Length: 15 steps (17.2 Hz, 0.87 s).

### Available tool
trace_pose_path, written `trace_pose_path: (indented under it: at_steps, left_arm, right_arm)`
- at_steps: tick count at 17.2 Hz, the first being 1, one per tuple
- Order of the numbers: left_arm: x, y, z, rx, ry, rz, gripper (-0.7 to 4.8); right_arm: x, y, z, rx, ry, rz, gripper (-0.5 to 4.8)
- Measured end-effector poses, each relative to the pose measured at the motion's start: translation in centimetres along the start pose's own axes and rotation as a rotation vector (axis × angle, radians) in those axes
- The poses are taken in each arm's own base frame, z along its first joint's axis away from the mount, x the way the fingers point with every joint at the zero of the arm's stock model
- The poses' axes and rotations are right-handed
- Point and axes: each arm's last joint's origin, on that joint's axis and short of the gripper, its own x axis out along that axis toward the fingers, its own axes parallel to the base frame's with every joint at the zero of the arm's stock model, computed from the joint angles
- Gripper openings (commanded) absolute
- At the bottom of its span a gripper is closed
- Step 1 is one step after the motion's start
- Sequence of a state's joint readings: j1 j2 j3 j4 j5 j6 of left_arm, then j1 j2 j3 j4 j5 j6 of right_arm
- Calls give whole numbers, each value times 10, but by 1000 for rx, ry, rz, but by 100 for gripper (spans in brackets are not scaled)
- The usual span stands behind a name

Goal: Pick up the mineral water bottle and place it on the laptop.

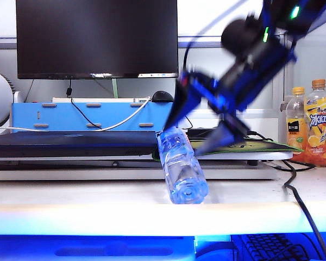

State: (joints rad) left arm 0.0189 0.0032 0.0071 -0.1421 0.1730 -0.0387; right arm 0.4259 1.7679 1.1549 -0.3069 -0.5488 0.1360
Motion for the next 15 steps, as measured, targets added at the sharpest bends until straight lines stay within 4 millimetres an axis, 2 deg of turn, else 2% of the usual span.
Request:
trace_pose_path:
  at_steps: [2,8,10,14,15]
  left_arm:
    - [0,0,0,0,0,0,-2]
    - [0,0,0,0,0,0,-2]
    - [0,0,0,0,0,0,-2]
    - [0,0,0,0,0,0,-2]
    - [0,0,0,0,0,0,-2]
  right_arm:
    - [10,-1,-4,15,29,2,479]
    - [38,14,-7,15,41,-31,479]
    - [55,17,-2,41,66,-48,479]
    - [64,18,10,65,64,-86,479]
    - [64,19,12,67,55,-99,328]
